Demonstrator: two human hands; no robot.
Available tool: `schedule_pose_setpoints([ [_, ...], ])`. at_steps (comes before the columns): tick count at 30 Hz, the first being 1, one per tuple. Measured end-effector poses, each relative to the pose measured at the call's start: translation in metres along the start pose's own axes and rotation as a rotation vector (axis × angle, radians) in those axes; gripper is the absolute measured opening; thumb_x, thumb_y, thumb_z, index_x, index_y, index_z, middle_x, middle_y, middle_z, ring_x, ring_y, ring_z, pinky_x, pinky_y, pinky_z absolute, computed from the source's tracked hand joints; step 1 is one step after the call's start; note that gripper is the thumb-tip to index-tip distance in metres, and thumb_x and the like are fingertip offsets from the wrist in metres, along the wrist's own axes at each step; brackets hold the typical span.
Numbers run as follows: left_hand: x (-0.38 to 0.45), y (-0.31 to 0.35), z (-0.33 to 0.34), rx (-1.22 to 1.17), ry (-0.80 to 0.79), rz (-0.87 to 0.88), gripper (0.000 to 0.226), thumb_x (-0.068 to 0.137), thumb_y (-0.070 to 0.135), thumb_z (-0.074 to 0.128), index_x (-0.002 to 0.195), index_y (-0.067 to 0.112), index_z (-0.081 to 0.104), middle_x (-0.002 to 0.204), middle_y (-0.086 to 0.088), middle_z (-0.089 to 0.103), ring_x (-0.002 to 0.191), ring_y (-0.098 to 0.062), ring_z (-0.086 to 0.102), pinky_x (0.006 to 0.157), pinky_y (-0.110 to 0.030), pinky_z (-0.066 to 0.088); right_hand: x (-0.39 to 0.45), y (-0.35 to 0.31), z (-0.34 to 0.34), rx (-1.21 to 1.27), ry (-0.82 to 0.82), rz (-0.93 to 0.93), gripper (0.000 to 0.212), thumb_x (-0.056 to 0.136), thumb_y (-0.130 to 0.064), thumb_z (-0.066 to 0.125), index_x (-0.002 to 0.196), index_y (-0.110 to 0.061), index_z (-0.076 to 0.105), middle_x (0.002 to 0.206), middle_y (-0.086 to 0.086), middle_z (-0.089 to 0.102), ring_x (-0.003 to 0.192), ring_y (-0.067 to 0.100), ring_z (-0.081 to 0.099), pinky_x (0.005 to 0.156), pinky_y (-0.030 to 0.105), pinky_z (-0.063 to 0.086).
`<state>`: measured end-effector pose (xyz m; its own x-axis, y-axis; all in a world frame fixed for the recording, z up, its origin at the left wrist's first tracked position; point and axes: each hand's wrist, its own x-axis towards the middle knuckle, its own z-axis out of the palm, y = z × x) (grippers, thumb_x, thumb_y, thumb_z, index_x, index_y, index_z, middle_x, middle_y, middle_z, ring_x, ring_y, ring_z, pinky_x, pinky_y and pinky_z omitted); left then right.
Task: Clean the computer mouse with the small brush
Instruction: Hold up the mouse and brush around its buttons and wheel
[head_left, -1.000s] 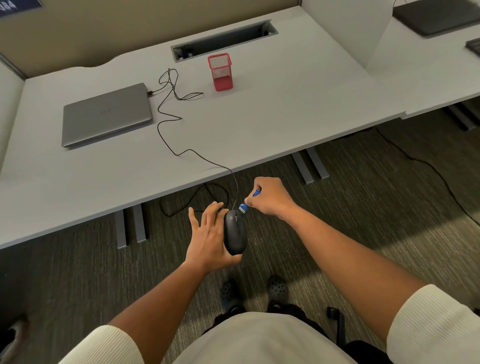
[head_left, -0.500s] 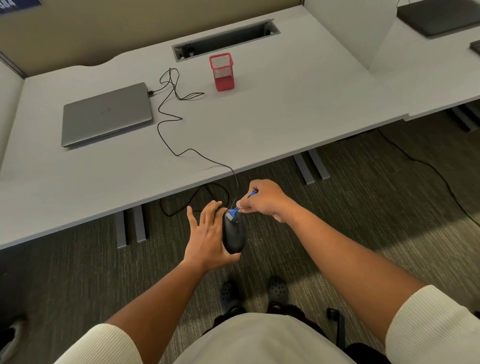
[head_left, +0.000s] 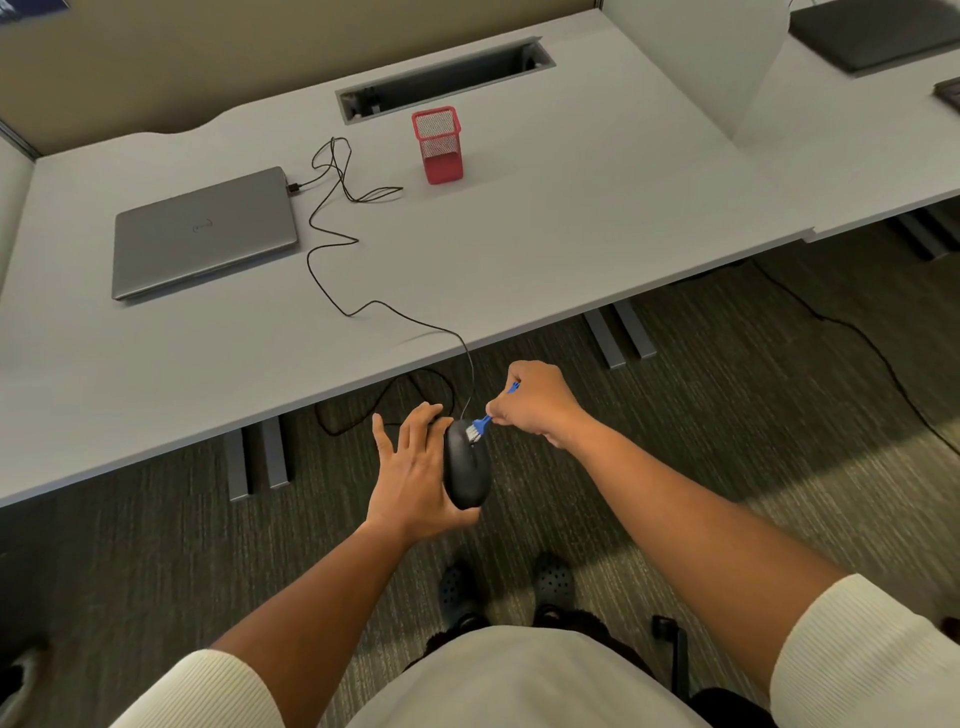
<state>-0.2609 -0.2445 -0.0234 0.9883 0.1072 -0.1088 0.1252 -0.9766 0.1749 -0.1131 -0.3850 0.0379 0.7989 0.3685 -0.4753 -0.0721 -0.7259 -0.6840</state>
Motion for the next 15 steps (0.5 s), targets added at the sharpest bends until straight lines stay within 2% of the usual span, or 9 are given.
schedule_pose_setpoints([
  [2, 0.0005, 0.0005, 0.0006, -0.004, 0.004, 0.0, 0.116, 0.057, 0.085, 0.06, 0.147, 0.014, 0.04, 0.15, -0.006, 0.029, 0.149, -0.026, 0.02, 0.117, -0.071, -0.005, 0.0018, 0.0002, 0.0007, -0.18, 0.078, -0.042, 0.013, 0.085, -0.007, 0.07, 0.082, -0.013, 0.059, 0.091, 0.008, 0.065, 0.076, 0.017, 0.063, 0.061, 0.029, 0.053],
  [3, 0.001, 0.0007, 0.0008, -0.008, 0.006, -0.001, 0.116, 0.057, 0.085, 0.061, 0.146, 0.013, 0.04, 0.15, -0.006, 0.029, 0.149, -0.026, 0.02, 0.117, -0.071, -0.006, 0.0028, -0.0002, 0.0004, -0.192, 0.076, -0.044, 0.013, 0.085, -0.007, 0.071, 0.083, -0.013, 0.059, 0.09, 0.007, 0.065, 0.076, 0.017, 0.064, 0.06, 0.028, 0.054],
  [5, 0.0026, 0.0005, 0.0009, -0.01, 0.003, 0.001, 0.116, 0.058, 0.085, 0.061, 0.147, 0.013, 0.04, 0.15, -0.007, 0.029, 0.149, -0.026, 0.02, 0.117, -0.071, -0.007, 0.004, -0.0007, -0.0014, -0.011, -0.036, -0.008, 0.015, 0.083, -0.004, 0.074, 0.082, -0.01, 0.06, 0.09, 0.01, 0.068, 0.081, 0.018, 0.071, 0.067, 0.029, 0.061],
  [7, 0.0041, 0.0, 0.0005, -0.004, -0.004, 0.004, 0.116, 0.058, 0.085, 0.061, 0.147, 0.014, 0.04, 0.151, -0.007, 0.029, 0.149, -0.026, 0.019, 0.117, -0.071, -0.006, 0.0012, -0.0039, -0.0036, 0.317, -0.183, 0.072, 0.02, 0.081, 0.002, 0.076, 0.078, -0.007, 0.058, 0.091, 0.015, 0.068, 0.083, 0.02, 0.074, 0.07, 0.028, 0.064],
  [8, 0.0046, -0.0006, 0.0003, -0.007, -0.003, 0.005, 0.116, 0.057, 0.084, 0.061, 0.147, 0.014, 0.04, 0.15, -0.007, 0.03, 0.149, -0.026, 0.02, 0.117, -0.071, -0.005, 0.0008, -0.0042, -0.0037, 0.375, -0.188, 0.09, 0.02, 0.081, 0.003, 0.076, 0.078, -0.006, 0.058, 0.092, 0.017, 0.068, 0.084, 0.022, 0.075, 0.071, 0.03, 0.064],
  [11, 0.0056, -0.0011, -0.0001, -0.008, -0.005, 0.008, 0.115, 0.058, 0.084, 0.062, 0.147, 0.016, 0.04, 0.15, -0.006, 0.029, 0.149, -0.026, 0.02, 0.117, -0.07, -0.007, 0.0045, -0.0028, -0.002, 0.118, -0.004, 0.059, 0.012, 0.082, -0.001, 0.074, 0.086, -0.004, 0.062, 0.094, 0.017, 0.071, 0.088, 0.025, 0.074, 0.08, 0.042, 0.063],
  [13, 0.0061, -0.0005, 0.0002, -0.012, -0.005, 0.009, 0.114, 0.058, 0.084, 0.063, 0.147, 0.016, 0.04, 0.15, -0.006, 0.029, 0.15, -0.026, 0.02, 0.117, -0.07, -0.007, 0.0065, -0.0019, -0.0019, -0.019, 0.092, 0.02, 0.014, 0.083, -0.004, 0.071, 0.08, -0.009, 0.059, 0.094, 0.015, 0.069, 0.087, 0.026, 0.071, 0.079, 0.04, 0.061],
  [15, 0.0066, 0.0003, 0.0004, -0.016, -0.007, 0.01, 0.115, 0.058, 0.084, 0.063, 0.147, 0.016, 0.039, 0.151, -0.005, 0.028, 0.15, -0.025, 0.019, 0.118, -0.07, -0.008, 0.0083, -0.001, -0.0037, -0.021, 0.083, 0.021, 0.017, 0.083, -0.004, 0.072, 0.078, -0.012, 0.057, 0.094, 0.014, 0.068, 0.088, 0.026, 0.07, 0.077, 0.04, 0.06],
])
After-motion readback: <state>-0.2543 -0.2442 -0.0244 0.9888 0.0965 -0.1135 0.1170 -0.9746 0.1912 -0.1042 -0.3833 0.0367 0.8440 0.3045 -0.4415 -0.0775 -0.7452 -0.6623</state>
